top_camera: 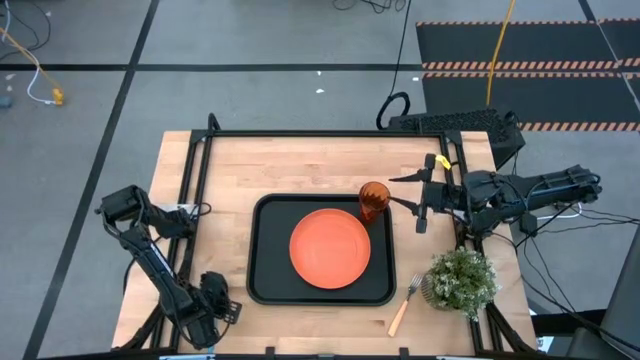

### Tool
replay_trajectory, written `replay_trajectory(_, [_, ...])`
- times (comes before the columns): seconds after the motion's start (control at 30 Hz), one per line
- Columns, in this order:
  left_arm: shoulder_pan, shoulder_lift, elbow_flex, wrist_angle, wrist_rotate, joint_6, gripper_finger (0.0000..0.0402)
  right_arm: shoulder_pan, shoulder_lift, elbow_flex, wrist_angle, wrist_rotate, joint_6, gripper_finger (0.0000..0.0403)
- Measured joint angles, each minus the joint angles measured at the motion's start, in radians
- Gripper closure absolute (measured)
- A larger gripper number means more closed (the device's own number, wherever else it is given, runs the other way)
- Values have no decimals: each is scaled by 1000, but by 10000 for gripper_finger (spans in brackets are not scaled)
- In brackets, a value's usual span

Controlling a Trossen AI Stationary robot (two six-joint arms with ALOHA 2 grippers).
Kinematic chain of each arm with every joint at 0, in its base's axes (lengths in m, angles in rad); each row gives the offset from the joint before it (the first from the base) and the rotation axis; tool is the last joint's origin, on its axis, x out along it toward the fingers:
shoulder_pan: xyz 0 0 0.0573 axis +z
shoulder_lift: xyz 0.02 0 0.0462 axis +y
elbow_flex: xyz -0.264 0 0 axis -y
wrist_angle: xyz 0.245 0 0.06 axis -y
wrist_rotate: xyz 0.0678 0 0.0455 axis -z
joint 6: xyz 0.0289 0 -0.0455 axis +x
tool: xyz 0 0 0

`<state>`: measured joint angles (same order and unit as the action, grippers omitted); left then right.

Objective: Pick and place plate/cup/fork/spoon on tray
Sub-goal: Put the blue spoon on the black serving tray

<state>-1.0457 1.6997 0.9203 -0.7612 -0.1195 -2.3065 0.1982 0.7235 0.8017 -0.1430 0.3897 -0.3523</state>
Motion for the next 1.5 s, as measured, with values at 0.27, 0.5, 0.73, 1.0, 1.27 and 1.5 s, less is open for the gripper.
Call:
replay_trajectory(0.27, [27,1,1,-40,-12,0,294,0,0,0,11,-1,0,222])
replay_trajectory(0.5, [39,0,-2,-51,48,-52,361,0,0,0,12,-2,12,222])
replay_trajectory(0.73, [59,-5,-1,-51,69,-46,391,0,0,0,2,-2,12,222])
replay_trajectory(1.0, [144,-100,-5,-95,66,6,394,0,0,0,12,-2,2,222])
replay_trajectory(1.27, [318,-254,-4,-168,-35,143,394,0,0,0,20,-2,-8,222])
replay_trajectory(1.5, [556,-287,-3,-164,-42,368,394,0,0,0,4,-2,-11,222])
